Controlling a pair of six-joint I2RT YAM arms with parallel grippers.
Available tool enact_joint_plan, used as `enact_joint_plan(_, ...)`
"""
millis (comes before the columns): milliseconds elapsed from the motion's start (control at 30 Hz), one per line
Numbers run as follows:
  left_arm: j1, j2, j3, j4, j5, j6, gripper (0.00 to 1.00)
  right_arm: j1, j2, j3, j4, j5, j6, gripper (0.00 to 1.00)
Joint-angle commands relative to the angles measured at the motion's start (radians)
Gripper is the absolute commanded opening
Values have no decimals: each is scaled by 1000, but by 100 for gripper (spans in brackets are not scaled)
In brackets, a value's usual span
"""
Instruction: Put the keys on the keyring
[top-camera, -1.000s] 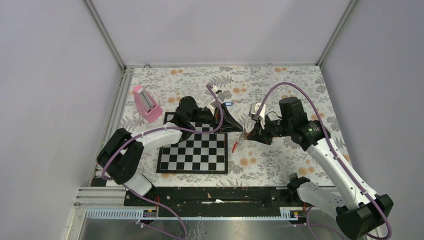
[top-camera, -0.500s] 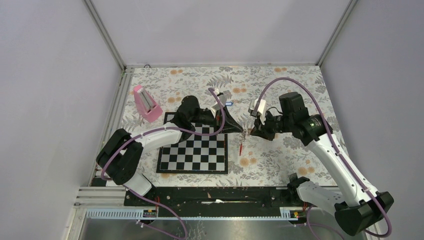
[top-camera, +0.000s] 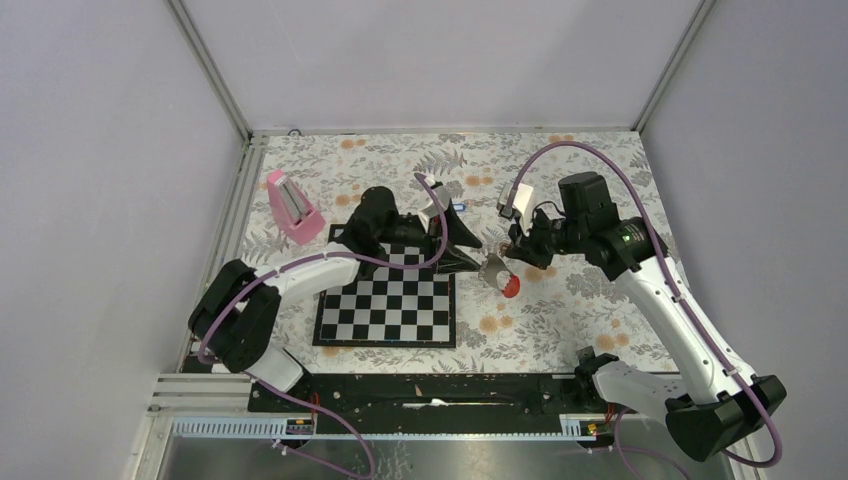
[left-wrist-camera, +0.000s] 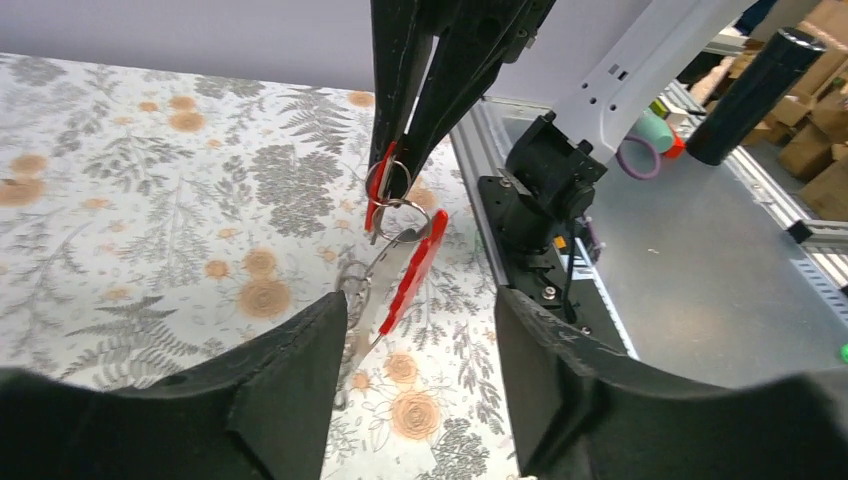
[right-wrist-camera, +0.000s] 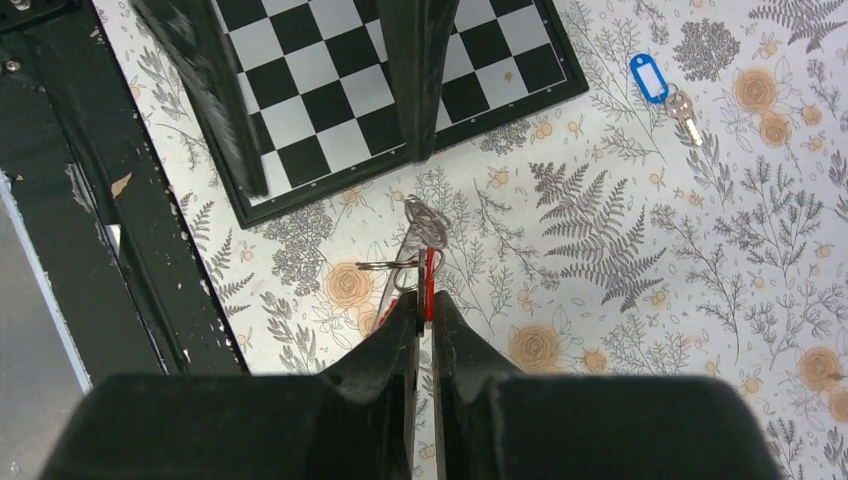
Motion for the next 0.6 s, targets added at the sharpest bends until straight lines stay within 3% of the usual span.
enact_joint_plan(0,39,-93,-15,-3,-10,53,65,-3,15,29,-4,45,15,0)
enact_joint_plan(400,179,-182,-16,-231,-149,137,71,24,73,-46,62,97,33,0)
enact_joint_plan(567,201,-192,-21,-271,-166,163,71,24,87,-135,88,266,-21,0)
